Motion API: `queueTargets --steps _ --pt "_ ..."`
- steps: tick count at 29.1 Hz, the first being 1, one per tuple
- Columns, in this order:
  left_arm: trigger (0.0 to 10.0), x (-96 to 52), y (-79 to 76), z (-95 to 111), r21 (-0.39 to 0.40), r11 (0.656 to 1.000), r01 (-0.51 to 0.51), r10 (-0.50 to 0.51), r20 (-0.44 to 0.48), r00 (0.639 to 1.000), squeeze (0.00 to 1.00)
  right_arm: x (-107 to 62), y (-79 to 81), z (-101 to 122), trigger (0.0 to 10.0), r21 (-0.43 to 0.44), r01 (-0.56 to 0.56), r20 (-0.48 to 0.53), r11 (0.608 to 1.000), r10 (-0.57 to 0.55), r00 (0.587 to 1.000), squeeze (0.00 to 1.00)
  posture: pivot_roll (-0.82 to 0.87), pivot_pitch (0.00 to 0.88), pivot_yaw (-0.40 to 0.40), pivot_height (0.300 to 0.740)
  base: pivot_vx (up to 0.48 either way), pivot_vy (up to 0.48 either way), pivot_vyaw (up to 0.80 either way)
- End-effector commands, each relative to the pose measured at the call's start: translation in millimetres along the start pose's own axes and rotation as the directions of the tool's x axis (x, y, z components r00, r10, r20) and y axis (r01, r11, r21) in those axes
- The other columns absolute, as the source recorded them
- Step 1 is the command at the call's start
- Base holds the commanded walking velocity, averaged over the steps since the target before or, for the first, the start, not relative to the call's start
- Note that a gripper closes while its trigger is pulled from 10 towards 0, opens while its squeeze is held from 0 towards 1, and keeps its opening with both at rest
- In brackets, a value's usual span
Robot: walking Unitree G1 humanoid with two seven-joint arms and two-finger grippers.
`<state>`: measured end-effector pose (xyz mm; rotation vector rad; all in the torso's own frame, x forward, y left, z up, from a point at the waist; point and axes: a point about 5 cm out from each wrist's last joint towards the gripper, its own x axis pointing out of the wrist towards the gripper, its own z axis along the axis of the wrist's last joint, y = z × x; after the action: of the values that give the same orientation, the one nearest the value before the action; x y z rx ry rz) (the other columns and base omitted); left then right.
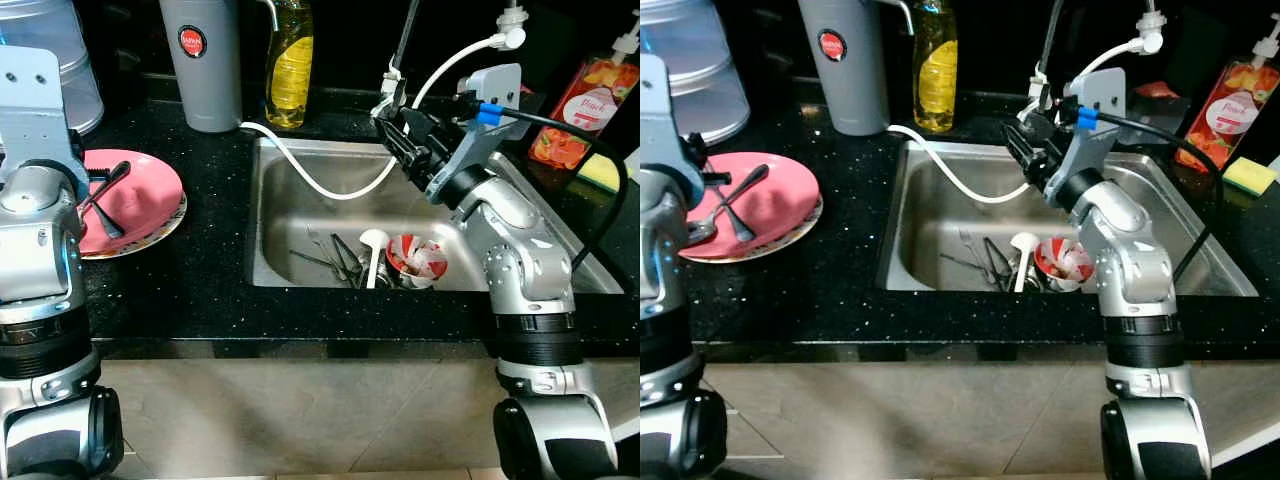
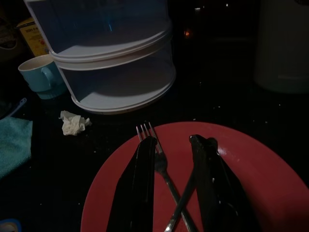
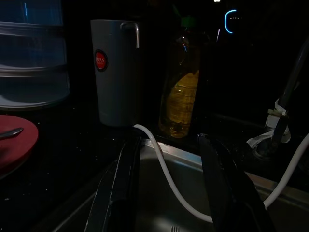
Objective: Kitchen organization
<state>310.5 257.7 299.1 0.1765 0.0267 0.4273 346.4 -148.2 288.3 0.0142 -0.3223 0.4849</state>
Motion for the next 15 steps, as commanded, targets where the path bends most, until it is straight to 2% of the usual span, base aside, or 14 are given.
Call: queueTargets --steps 1,15 --pt "10.0 0.2 -2.9 1.0 -0.023 1.000 0.013 -0.013 0.000 1.000 0.00 1.6 -0.4 2.6 10.0 -0.004 0.006 0.014 1.000 -0.006 1.000 0.00 0.26 0.000 -0.065 0.740 0.000 0.000 0.00" --pt "10.0 1.5 4.9 1.6 -0.057 0.997 -0.045 0.045 -0.002 0.999 0.00 5.7 2.4 2.7 10.0 0.002 -0.007 0.020 1.000 0.007 1.000 0.00 0.28 0.000 -0.073 0.740 0.000 0.000 0.00"
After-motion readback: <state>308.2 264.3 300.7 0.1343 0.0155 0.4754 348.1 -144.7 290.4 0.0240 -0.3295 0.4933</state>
